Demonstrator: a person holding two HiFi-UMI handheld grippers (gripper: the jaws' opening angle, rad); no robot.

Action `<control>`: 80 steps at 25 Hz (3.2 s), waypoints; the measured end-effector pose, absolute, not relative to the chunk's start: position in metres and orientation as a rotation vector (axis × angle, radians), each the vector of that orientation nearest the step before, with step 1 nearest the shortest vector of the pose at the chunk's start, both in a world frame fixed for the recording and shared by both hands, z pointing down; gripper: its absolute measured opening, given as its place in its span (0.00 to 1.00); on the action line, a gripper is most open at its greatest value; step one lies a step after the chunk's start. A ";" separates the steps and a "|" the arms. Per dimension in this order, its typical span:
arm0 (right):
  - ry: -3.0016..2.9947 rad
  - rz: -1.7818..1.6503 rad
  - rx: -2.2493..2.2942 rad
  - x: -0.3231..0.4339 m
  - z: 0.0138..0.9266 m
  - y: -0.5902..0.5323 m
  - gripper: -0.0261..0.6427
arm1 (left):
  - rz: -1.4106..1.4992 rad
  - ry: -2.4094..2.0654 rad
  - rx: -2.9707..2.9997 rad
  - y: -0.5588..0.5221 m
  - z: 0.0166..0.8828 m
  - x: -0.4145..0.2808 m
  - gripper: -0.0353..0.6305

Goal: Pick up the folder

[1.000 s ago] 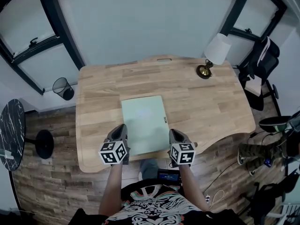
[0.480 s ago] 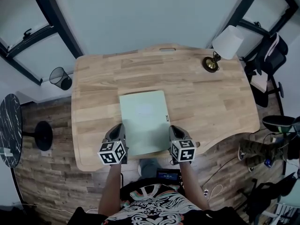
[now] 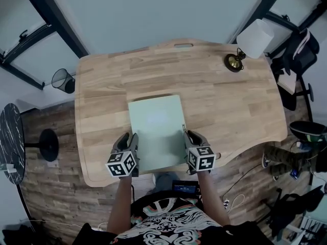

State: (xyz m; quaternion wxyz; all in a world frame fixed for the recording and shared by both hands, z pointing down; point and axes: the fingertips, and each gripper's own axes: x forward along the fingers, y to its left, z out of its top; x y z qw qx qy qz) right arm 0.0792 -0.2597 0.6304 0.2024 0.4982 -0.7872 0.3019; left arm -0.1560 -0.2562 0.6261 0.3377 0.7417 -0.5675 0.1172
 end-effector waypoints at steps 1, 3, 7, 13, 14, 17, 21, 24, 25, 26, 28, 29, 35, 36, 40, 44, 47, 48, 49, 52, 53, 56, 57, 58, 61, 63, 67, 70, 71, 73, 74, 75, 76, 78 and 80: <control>-2.198 0.852 1.391 0.079 0.632 -0.262 0.10 | 0.307 -1.467 1.929 -0.257 0.628 -0.155 0.27; -2.200 0.866 1.396 0.079 0.633 -0.266 0.13 | 0.310 -1.440 1.924 -0.259 0.632 -0.152 0.31; -2.221 0.909 1.388 0.073 0.636 -0.275 0.28 | 0.278 -1.371 1.902 -0.263 0.639 -0.146 0.41; -2.235 1.109 1.343 0.065 0.650 -0.284 0.47 | 0.192 -1.283 1.853 -0.266 0.649 -0.136 0.50; -2.246 1.137 1.330 0.063 0.651 -0.285 0.48 | 0.195 -1.271 1.852 -0.266 0.650 -0.133 0.51; -2.250 1.205 1.301 0.057 0.657 -0.288 0.50 | 0.249 -1.263 1.861 -0.267 0.656 -0.128 0.51; -2.245 1.262 1.261 0.054 0.663 -0.288 0.50 | 0.255 -1.267 1.838 -0.269 0.663 -0.128 0.51; -2.232 1.250 1.253 0.053 0.666 -0.289 0.50 | 0.238 -1.275 1.810 -0.269 0.666 -0.128 0.51; -2.226 1.234 1.257 0.053 0.667 -0.289 0.50 | 0.241 -1.277 1.806 -0.269 0.667 -0.128 0.51; -2.219 1.220 1.262 0.053 0.667 -0.289 0.50 | 0.245 -1.279 1.804 -0.270 0.667 -0.127 0.51; -2.213 1.210 1.266 0.053 0.667 -0.289 0.50 | 0.248 -1.283 1.800 -0.270 0.667 -0.127 0.51; -2.213 1.211 1.265 0.053 0.667 -0.289 0.50 | 0.247 -1.287 1.798 -0.270 0.667 -0.127 0.51; -2.214 1.234 1.263 0.053 0.665 -0.288 0.50 | 0.238 -1.314 1.787 -0.269 0.663 -0.127 0.51; -2.211 1.241 1.263 0.053 0.664 -0.287 0.50 | 0.237 -1.315 1.786 -0.270 0.663 -0.127 0.51; -2.192 1.242 1.271 0.055 0.661 -0.286 0.50 | 0.241 -1.312 1.779 -0.271 0.660 -0.125 0.51; -2.208 1.221 1.288 0.058 0.651 -0.286 0.50 | 0.225 -1.319 1.797 -0.272 0.651 -0.123 0.51; -2.229 1.208 1.306 0.060 0.641 -0.289 0.50 | 0.213 -1.331 1.826 -0.277 0.640 -0.121 0.51; -2.232 1.205 1.313 0.061 0.638 -0.289 0.50 | 0.209 -1.336 1.836 -0.278 0.636 -0.121 0.51; -2.236 1.200 1.318 0.061 0.635 -0.289 0.50 | 0.206 -1.341 1.844 -0.278 0.632 -0.121 0.51; -2.254 1.185 1.335 0.060 0.623 -0.286 0.50 | 0.193 -1.351 1.860 -0.276 0.620 -0.122 0.51; -2.250 1.184 1.346 0.061 0.621 -0.284 0.50 | 0.190 -1.351 1.864 -0.275 0.617 -0.122 0.51; -2.263 1.177 1.364 0.062 0.612 -0.279 0.50 | 0.184 -1.368 1.891 -0.272 0.603 -0.122 0.51; -2.278 1.171 1.363 0.061 0.607 -0.278 0.50 | 0.184 -1.376 1.903 -0.271 0.598 -0.122 0.51; -2.293 1.163 1.362 0.060 0.602 -0.276 0.50 | 0.185 -1.383 1.914 -0.270 0.593 -0.122 0.51; -2.313 1.142 1.380 0.062 0.590 -0.271 0.50 | 0.171 -1.390 1.937 -0.265 0.581 -0.120 0.51; -2.333 1.114 1.387 0.062 0.580 -0.267 0.50 | 0.153 -1.391 1.944 -0.261 0.574 -0.119 0.51; -2.367 1.067 1.390 0.061 0.562 -0.260 0.50 | 0.124 -1.395 1.957 -0.251 0.562 -0.119 0.51; -2.386 1.042 1.403 0.061 0.550 -0.252 0.50 | 0.109 -1.409 1.984 -0.245 0.548 -0.119 0.51; -2.390 1.035 1.410 0.061 0.547 -0.248 0.50 | 0.108 -1.412 1.991 -0.242 0.544 -0.119 0.51; -2.400 1.018 1.421 0.062 0.541 -0.243 0.50 | 0.103 -1.417 2.004 -0.237 0.538 -0.118 0.51; -2.406 1.009 1.423 0.063 0.537 -0.241 0.50 | 0.098 -1.419 2.010 -0.235 0.535 -0.118 0.51; -2.412 1.001 1.425 0.063 0.534 -0.238 0.50 | 0.092 -1.419 2.014 -0.232 0.532 -0.118 0.51; -2.416 0.993 1.426 0.062 0.531 -0.235 0.50 | 0.085 -1.419 2.017 -0.229 0.529 -0.118 0.51; -2.421 0.982 1.430 0.061 0.525 -0.229 0.50 | 0.071 -1.419 2.024 -0.223 0.523 -0.120 0.51; -2.433 0.973 1.434 0.059 0.518 -0.225 0.50 | 0.052 -1.421 2.035 -0.219 0.516 -0.122 0.51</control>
